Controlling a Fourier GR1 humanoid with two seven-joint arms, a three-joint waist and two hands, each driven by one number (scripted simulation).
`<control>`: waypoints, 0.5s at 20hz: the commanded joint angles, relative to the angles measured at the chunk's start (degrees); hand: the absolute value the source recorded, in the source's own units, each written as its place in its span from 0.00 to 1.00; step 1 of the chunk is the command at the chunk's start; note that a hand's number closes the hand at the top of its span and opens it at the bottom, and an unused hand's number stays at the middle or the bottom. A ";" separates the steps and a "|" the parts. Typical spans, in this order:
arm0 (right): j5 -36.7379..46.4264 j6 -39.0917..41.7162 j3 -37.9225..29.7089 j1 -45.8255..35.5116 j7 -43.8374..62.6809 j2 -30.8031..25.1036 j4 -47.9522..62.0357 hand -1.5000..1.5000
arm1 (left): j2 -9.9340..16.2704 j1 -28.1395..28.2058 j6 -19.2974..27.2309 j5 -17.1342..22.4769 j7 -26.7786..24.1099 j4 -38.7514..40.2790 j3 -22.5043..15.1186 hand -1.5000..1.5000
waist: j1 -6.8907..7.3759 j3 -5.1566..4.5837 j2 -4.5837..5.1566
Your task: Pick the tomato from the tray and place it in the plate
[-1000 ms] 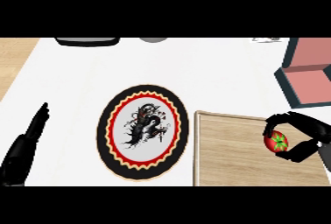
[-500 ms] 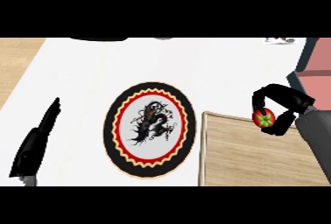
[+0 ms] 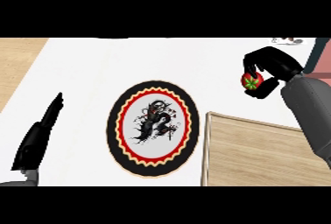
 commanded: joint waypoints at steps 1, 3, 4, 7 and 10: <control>-0.19 -7.81 -3.21 -3.91 -7.27 -0.95 5.39 1.00 | 1.40 -0.72 -0.97 1.03 0.84 0.45 1.84 0.50 | -1.29 -0.02 -0.34; -3.48 -8.79 -6.29 -7.19 -9.34 0.68 5.00 1.00 | 0.31 -0.29 -0.41 0.33 -0.20 1.91 1.04 0.50 | -1.53 -0.07 -0.40; -4.15 -8.86 -6.40 -7.94 -10.04 2.87 4.73 1.00 | 0.69 0.43 -0.66 1.15 0.36 1.04 1.99 0.50 | -1.98 -0.10 -0.83; -8.19 -3.63 -7.98 -9.09 -18.51 2.94 3.56 1.00 | 0.11 0.99 0.33 0.37 -0.42 1.64 2.07 0.50 | -3.19 -0.15 -1.25; -9.65 2.73 -8.04 -11.65 -22.74 2.23 3.95 1.00 | 0.17 3.42 0.77 -0.43 -0.98 0.41 2.15 0.50 | -3.58 -0.19 -1.49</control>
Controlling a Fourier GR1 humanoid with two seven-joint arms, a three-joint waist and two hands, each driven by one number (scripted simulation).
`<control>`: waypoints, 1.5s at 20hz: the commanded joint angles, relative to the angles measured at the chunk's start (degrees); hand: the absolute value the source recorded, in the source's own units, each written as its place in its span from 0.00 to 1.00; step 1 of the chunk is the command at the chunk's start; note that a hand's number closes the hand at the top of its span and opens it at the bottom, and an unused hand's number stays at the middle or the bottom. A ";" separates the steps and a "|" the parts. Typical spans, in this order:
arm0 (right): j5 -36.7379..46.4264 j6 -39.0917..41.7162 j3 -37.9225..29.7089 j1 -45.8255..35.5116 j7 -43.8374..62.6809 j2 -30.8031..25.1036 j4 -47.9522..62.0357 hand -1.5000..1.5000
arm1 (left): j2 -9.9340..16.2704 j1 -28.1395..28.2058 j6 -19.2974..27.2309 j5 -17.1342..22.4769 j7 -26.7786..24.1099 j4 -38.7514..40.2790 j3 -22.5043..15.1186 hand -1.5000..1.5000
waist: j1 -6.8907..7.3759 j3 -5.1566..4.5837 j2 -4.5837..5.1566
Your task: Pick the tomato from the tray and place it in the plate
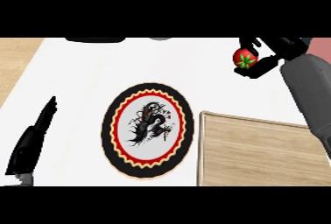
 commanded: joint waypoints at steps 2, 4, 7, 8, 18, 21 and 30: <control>-3.75 9.16 -0.12 -0.15 -6.49 1.43 -3.58 1.00 | -0.61 0.79 0.65 -0.37 -0.87 1.58 0.92 0.50 | -2.26 -0.10 -0.78; -3.98 12.82 0.80 -3.89 -3.47 3.06 -5.52 1.00 | 0.38 -0.84 0.36 -0.05 1.07 1.39 2.08 0.50 | -2.24 -0.11 -0.81; -5.47 15.16 2.34 1.49 0.45 6.12 -15.03 1.00 | -1.22 2.84 1.52 -1.13 -0.69 -0.42 1.39 0.50 | -3.02 -0.12 -1.12; -5.26 15.29 3.39 0.76 4.48 8.70 -17.02 1.00 | -1.05 3.63 0.58 -0.46 0.00 -1.36 1.40 0.50 | -2.93 -0.12 -1.17; -3.87 16.60 9.96 4.77 24.94 22.68 -30.31 1.00 | -1.51 2.80 -0.25 -0.89 -2.58 1.48 2.56 0.50 | -2.52 -0.13 -0.80; -2.01 17.34 13.93 7.56 27.38 24.17 -32.11 1.00 | -0.17 4.72 -1.84 -0.20 0.67 -4.53 2.94 0.50 | -2.28 -0.09 -0.89; -13.42 7.12 35.60 3.98 38.50 24.34 -27.03 1.00 | -2.48 2.63 -1.74 -2.36 1.93 -3.86 0.77 0.50 | -0.85 -0.11 -0.60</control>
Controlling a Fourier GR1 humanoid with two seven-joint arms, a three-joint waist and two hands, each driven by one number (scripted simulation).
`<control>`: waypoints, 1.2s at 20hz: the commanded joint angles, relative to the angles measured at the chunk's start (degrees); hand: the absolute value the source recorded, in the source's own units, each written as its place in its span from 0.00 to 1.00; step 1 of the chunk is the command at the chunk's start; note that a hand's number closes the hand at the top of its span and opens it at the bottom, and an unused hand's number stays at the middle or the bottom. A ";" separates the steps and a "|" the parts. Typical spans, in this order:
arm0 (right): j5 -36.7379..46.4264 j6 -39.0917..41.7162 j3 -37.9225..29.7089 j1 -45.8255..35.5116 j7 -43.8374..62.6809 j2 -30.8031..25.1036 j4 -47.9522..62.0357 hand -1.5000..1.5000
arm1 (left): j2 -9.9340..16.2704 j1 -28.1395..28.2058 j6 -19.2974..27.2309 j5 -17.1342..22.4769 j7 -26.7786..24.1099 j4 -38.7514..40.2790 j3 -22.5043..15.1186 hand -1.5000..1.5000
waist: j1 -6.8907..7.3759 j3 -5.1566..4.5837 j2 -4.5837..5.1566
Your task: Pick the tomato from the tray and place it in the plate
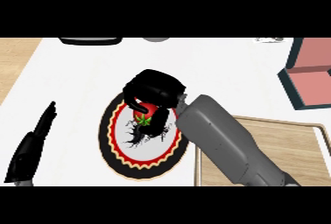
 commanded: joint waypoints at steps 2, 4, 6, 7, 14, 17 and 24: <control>-6.44 -6.74 10.95 -2.30 0.62 0.34 7.56 1.00 | 1.93 -1.69 -1.89 0.69 -0.08 0.75 1.79 0.50 | 1.19 -0.01 0.32; -13.93 -5.58 8.69 2.20 6.44 0.35 5.95 1.00 | 0.08 -0.46 -0.64 -0.19 -0.44 -0.33 0.23 0.50 | 1.60 0.00 0.30; -14.09 -11.90 13.90 3.02 6.79 0.35 8.66 0.00 | 0.89 -2.53 -1.38 0.31 -0.25 1.42 1.33 0.50 | 1.35 0.00 0.36; -17.41 -12.20 15.66 0.66 11.41 0.35 7.62 0.00 | 1.33 -2.84 -2.24 0.09 -2.07 3.56 1.19 0.50 | 1.48 -0.02 0.35; -25.24 -18.55 16.72 1.30 5.38 0.36 9.47 0.00 | 1.71 -0.21 -2.51 0.95 0.22 -2.08 2.71 0.50 | 1.39 0.05 0.21; -30.94 -20.51 12.95 1.04 4.30 0.36 7.93 0.00 | -1.09 -1.85 -0.74 -1.62 -0.97 1.40 -0.04 0.50 | 0.73 0.04 0.29; -37.05 -18.36 -2.60 -3.74 1.21 -0.39 19.15 0.00 | 0.53 -0.82 -1.87 -0.50 0.35 0.09 2.13 0.50 | 0.26 0.04 0.37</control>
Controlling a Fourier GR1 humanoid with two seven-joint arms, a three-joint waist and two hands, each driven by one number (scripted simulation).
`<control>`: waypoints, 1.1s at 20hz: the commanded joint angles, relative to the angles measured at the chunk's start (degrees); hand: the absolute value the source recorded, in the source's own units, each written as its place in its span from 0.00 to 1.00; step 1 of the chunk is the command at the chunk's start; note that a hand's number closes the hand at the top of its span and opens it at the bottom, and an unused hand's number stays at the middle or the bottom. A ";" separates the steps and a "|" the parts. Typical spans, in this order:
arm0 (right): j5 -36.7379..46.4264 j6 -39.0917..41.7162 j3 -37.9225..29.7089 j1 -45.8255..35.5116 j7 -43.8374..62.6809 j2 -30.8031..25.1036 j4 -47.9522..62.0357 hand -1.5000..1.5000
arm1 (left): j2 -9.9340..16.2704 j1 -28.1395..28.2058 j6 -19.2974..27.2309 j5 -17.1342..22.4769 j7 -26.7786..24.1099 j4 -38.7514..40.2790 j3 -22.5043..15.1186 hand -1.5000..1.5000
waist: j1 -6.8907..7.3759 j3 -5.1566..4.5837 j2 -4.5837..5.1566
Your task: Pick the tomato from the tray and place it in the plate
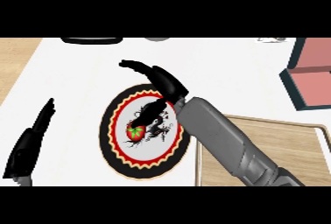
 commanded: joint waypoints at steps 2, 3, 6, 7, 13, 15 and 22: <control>-7.08 6.56 -10.59 -3.13 -3.41 -2.34 6.55 0.00 | -0.78 -2.19 1.18 -0.98 -0.30 2.36 0.15 0.50 | -0.49 -0.01 0.20; -8.32 7.75 -11.11 1.42 -7.49 -3.38 5.62 0.00 | -1.38 -2.08 1.38 -1.15 0.99 1.43 -0.42 0.50 | -0.83 0.03 0.15; -11.21 15.65 -16.81 -3.98 -10.65 -8.10 12.70 0.00 | -0.46 -0.49 -0.91 0.44 -1.15 1.71 0.30 0.50 | 0.12 0.01 0.39; -9.78 14.71 -16.94 -4.09 -15.52 -6.33 17.46 0.00 | -0.58 -0.85 -0.10 -0.10 -0.99 1.65 0.49 0.50 | 0.77 0.02 0.63; -8.11 23.65 -19.57 -7.26 -26.17 -13.37 26.68 0.00 | 0.28 -1.09 -1.72 0.37 -1.62 0.90 0.58 0.50 | 1.77 0.06 0.97; -6.88 25.18 -19.56 -8.78 -27.40 -14.58 29.78 0.00 | 0.63 -2.16 -2.20 0.65 -0.92 0.44 0.81 0.50 | 1.83 0.06 1.01; -5.53 31.02 -20.64 -9.55 -33.53 -20.65 36.00 0.00 | -1.57 -1.53 -1.28 -0.63 1.35 -2.19 -1.48 0.50 | 3.33 0.17 1.58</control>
